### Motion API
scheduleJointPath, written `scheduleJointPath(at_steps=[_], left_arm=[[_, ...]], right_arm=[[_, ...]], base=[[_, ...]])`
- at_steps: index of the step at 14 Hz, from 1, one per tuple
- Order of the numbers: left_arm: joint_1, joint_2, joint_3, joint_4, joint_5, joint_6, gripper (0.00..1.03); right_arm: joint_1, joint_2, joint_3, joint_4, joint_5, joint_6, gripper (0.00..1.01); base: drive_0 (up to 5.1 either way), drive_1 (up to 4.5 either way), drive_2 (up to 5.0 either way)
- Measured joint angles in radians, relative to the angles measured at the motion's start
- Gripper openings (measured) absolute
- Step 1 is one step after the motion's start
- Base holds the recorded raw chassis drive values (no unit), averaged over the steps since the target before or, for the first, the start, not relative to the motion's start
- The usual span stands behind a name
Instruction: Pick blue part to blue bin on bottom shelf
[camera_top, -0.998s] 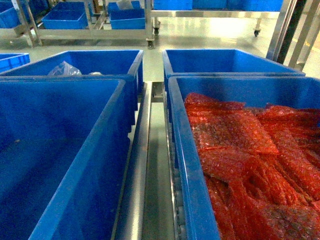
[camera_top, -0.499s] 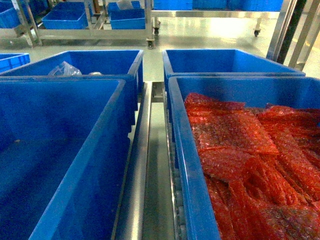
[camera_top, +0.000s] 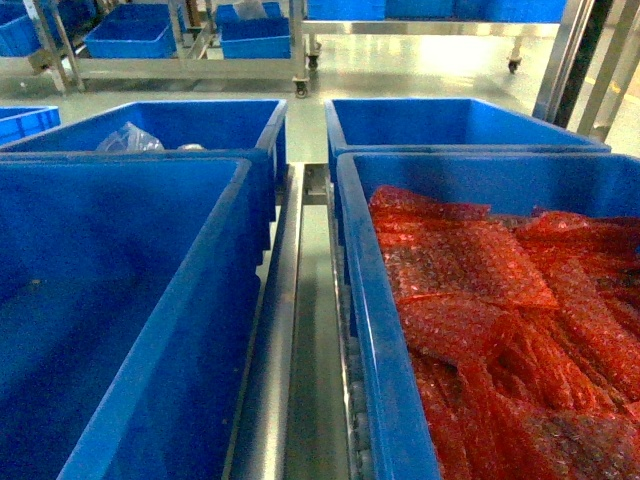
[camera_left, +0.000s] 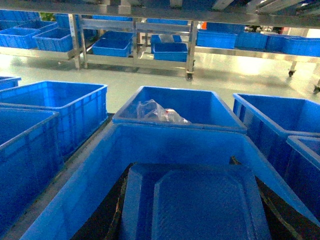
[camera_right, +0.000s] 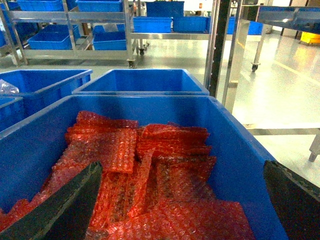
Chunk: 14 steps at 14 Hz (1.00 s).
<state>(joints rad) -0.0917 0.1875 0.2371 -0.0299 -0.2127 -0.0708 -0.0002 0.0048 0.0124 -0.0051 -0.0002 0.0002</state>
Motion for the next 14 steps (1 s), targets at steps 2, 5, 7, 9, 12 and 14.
scheduleJointPath(at_steps=[2, 5, 7, 9, 12, 14], left_arm=[[0.0, 0.0, 0.0, 0.0, 0.0, 0.0, 0.44], [-0.071, 0.061, 0.054, -0.158, -0.095, 0.06, 0.44], [-0.132, 0.194, 0.053, 0.021, -0.095, 0.079, 0.44], [-0.082, 0.468, 0.053, 0.264, -0.029, 0.072, 0.46], [-0.092, 0.547, 0.051, 0.277, -0.011, 0.084, 0.87], [-0.089, 0.34, 0.053, 0.102, 0.02, 0.097, 0.97]], right_arm=[[0.0, 0.0, 0.0, 0.0, 0.0, 0.0, 0.98], [0.0, 0.0, 0.0, 0.0, 0.0, 0.0, 0.98], [0.0, 0.0, 0.0, 0.0, 0.0, 0.0, 0.98], [0.0, 0.0, 0.0, 0.0, 0.0, 0.0, 0.98], [0.0, 0.0, 0.0, 0.0, 0.0, 0.0, 0.98], [0.0, 0.0, 0.0, 0.0, 0.0, 0.0, 0.98]], base=[[0.0, 0.0, 0.0], [0.0, 0.0, 0.0], [0.0, 0.0, 0.0], [0.0, 0.0, 0.0], [0.0, 0.0, 0.0], [0.0, 0.0, 0.0]])
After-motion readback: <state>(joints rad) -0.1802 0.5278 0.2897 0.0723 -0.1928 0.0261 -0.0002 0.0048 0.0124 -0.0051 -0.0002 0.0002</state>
